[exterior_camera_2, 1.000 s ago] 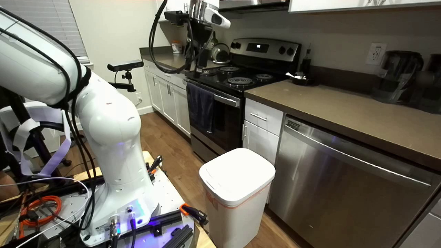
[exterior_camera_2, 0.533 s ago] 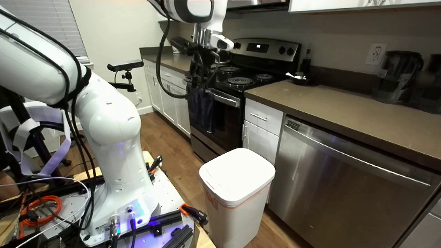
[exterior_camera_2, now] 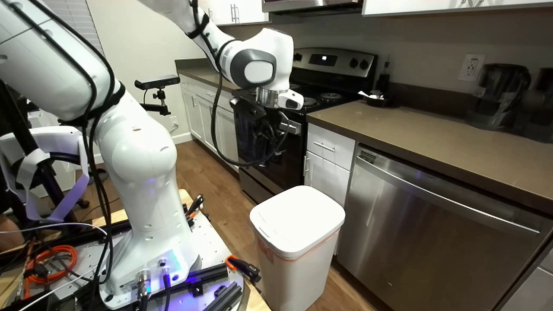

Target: Open the lid of the bin

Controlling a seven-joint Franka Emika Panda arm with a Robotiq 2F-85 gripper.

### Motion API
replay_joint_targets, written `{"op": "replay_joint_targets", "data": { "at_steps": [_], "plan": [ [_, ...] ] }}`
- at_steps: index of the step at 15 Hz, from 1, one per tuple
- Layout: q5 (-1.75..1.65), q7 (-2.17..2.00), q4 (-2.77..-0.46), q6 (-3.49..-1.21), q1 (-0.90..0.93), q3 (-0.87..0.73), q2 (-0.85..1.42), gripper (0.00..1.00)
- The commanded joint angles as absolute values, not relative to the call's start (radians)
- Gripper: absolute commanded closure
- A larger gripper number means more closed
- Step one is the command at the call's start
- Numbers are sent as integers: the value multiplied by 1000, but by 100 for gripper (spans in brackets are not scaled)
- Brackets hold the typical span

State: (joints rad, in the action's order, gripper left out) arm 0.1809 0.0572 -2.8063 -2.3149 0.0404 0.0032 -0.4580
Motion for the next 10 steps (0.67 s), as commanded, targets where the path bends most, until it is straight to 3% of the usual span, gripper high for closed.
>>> {"op": "replay_joint_targets", "data": {
  "at_steps": [1,9,10],
  "plan": [
    [208,137,-2806,-2512,70,-25,-243,0],
    [374,262,-2795,-2738,101,40,108,0],
    [399,282,-2792,-2767,93,64,143,4]
  ]
}}
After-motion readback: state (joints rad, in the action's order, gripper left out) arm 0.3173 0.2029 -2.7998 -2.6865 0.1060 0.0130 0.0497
